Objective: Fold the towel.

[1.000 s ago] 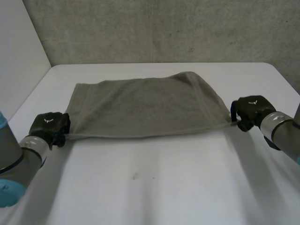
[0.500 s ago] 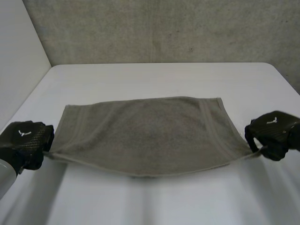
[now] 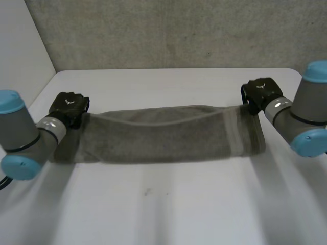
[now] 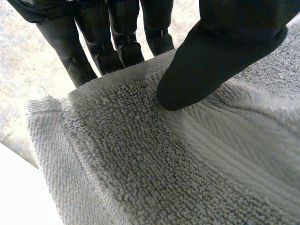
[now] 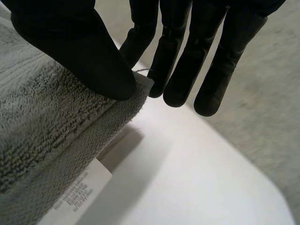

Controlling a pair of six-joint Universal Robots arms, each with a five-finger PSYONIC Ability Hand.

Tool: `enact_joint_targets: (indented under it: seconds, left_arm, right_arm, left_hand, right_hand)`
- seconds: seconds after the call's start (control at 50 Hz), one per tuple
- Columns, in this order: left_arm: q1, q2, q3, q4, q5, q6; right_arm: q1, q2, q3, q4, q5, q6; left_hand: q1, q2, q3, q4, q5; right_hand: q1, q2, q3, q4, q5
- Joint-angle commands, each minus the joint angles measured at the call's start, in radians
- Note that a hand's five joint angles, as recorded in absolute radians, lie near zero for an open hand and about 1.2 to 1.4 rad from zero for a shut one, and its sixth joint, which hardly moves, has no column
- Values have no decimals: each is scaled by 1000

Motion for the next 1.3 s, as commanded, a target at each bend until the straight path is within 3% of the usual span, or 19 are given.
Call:
enact_joint_targets:
  seconds: [0.02, 0.1, 0.22, 0.24, 0.26, 0.28, 0.32, 0.34, 0.46, 0.66, 0.72, 0.76, 0.88, 0.94, 0.98, 1.06, 1.3]
  left_arm:
    - [-27, -201, 270, -8, -83, 1]
    - [-28, -281, 374, -12, -130, 0]
    - [-33, -335, 431, -8, -129, -2]
    - [-38, -341, 434, -6, -127, -2]
    - [-38, -341, 434, -6, -127, -2]
    - [-50, -342, 431, -5, -130, -3]
    - [-59, -336, 425, -3, -126, -5]
    - [-65, -332, 417, -5, -127, -7]
    - [-68, -235, 353, -9, -127, -14]
    - [-50, 121, -3, -2, -124, -128]
    - [-45, 230, -129, -2, -123, -166]
    - [-41, 306, -248, -2, -123, -206]
    - [-27, 392, -399, 0, -123, -272]
    - [-18, 412, -460, 14, -121, -312]
    - [-16, 414, -483, 31, -121, -330]
    - [-11, 412, -532, 99, -123, -370]
    - [-16, 412, -571, 169, -123, -376]
  right_arm:
    - [8, 150, -140, -196, 54, 24]
    - [11, 190, -189, -219, 63, 23]
    - [11, 270, -298, -224, 72, 20]
    - [14, 290, -316, -218, 74, 20]
    - [20, 294, -318, -213, 75, 20]
    - [21, 294, -318, -213, 75, 20]
    - [37, 284, -306, -210, 80, 19]
    - [37, 284, -305, -210, 80, 19]
    - [44, 126, -157, -184, 83, 27]
    - [30, -244, 242, -124, 72, 20]
    - [30, -278, 277, -87, 71, 20]
    - [30, -317, 331, 6, 63, 22]
    - [27, -328, 386, 82, 48, 22]
    - [10, -316, 426, 62, 8, 20]
    - [-2, -281, 455, 11, -73, 13]
    - [-6, -221, 458, -52, -115, 7]
    - [-36, -86, 429, -224, -112, -53]
  left_hand:
    - [218, 177, 179, 179, 193]
    - [218, 177, 179, 179, 193]
    - [218, 177, 179, 179, 193]
    - [53, 12, 14, 14, 28]
    - [51, 10, 12, 12, 26]
    - [-1004, -1045, -1042, -1043, -1029]
    - [-917, -958, -955, -956, -942]
    - [-1004, -1045, -1042, -1043, -1029]
    - [-1004, -1045, -1042, -1043, -1029]
    - [-1004, -1045, -1042, -1043, -1029]
    - [-1004, -1045, -1042, -1043, -1029]
    - [-1004, -1045, -1042, -1043, -1029]
    - [-1004, -1045, -1042, -1043, -1029]
    - [-1004, -1045, -1042, -1043, -1029]
    - [-1004, -1045, -1042, -1043, -1029]
    - [-1004, -1045, -1042, -1043, -1029]
    - [-1004, -1045, -1042, -1043, -1029]
  right_hand:
    - [20, 212, 203, 200, 228]
    - [20, 212, 203, 200, 228]
    - [20, 212, 203, 200, 228]
    - [-494, -301, -310, -313, -286]
    - [-1202, -1009, -1019, -1022, -994]
    - [-1202, -1009, -1019, -1022, -994]
    - [-1202, -1009, -1019, -1022, -994]
    - [-1202, -1009, -1019, -1022, -994]
    - [-1202, -1009, -1019, -1022, -994]
    - [-1202, -1009, -1019, -1022, -994]
    - [-1202, -1009, -1019, -1022, -994]
    - [-1029, -836, -845, -848, -821]
    - [-904, -711, -721, -724, -696]
    - [-872, -679, -688, -691, -664]
    - [-808, -615, -624, -627, -599]
    - [-749, -556, -565, -568, -540]
    - [-625, -432, -442, -445, -417]
